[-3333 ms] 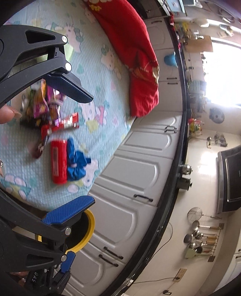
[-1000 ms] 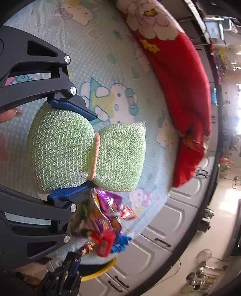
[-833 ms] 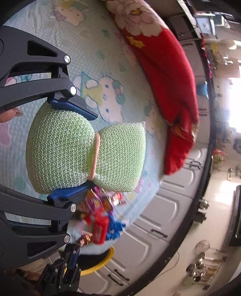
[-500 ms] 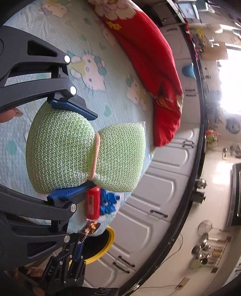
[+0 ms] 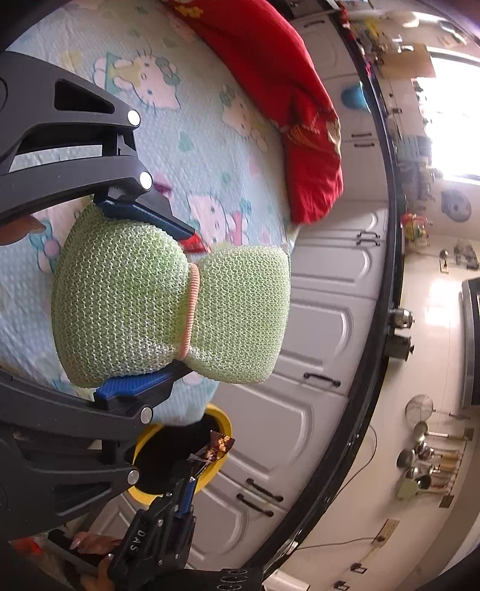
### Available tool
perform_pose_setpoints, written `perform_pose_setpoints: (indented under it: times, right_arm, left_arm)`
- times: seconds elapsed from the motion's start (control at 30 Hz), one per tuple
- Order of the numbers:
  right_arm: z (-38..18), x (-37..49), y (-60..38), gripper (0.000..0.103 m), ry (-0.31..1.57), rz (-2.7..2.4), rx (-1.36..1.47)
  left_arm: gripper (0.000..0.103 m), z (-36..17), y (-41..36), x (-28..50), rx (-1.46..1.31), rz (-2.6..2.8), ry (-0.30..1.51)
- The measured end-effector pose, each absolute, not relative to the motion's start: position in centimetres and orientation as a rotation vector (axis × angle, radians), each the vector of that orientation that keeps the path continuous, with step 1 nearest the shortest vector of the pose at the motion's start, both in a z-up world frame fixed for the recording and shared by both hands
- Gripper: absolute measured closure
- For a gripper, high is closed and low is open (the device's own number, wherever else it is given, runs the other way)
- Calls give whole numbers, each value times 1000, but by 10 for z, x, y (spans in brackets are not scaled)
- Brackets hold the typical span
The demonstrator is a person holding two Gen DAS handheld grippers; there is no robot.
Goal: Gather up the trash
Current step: 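Carry the green scrubber and candy wrapper with both tools over the bin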
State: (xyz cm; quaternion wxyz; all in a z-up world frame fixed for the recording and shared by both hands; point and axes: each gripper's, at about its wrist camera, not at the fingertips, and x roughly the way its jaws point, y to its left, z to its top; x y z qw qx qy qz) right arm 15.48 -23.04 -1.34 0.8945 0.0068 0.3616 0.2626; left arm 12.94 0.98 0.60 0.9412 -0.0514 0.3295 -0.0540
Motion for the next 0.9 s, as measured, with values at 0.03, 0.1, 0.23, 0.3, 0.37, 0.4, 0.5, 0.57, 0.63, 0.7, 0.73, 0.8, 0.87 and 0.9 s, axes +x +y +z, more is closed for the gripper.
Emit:
perform_pose_setpoints:
  times: [0.03,0.1,0.23,0.3,0.37,0.4,0.5,0.57,0.63,0.7,0.73,0.8,0.87,0.9]
  right_arm:
    - [-13,155,-234,85,747,536,18]
    - [-11,157,-244,85,742,512,30]
    - [-10,158,-260,85,734,476,48]
    - [-10,158,-269,85,728,456,54]
    - [-10,159,-277,85,725,441,62]
    - [-10,161,-281,85,724,432,67]
    - [-11,162,-292,85,720,408,83]
    - [-11,164,-300,85,718,394,93]
    - [-11,165,-306,85,713,376,98]
    - [-12,166,-314,85,709,356,102]
    - [-13,166,-317,85,708,350,105]
    - [-14,166,-326,85,705,328,109]
    - [-15,165,-331,85,702,309,112]
    - [-16,165,-335,85,702,299,115]
  left_arm:
    - [47,6,6,131,-103,-119,671]
    - [47,7,-3,135,-98,-135,668]
    - [47,7,-20,140,-93,-167,667]
    - [47,6,-29,142,-88,-184,668]
    - [47,6,-37,145,-84,-198,669]
    - [47,7,-40,146,-82,-204,670]
    - [47,6,-53,150,-72,-227,669]
    - [47,6,-61,153,-67,-241,670]
    - [47,5,-67,155,-63,-253,672]
    - [47,5,-75,158,-61,-268,673]
    - [47,4,-79,159,-58,-276,673]
    - [47,3,-88,162,-51,-291,675]
    - [47,1,-97,164,-46,-307,679]
    - [47,0,-103,166,-42,-316,682]
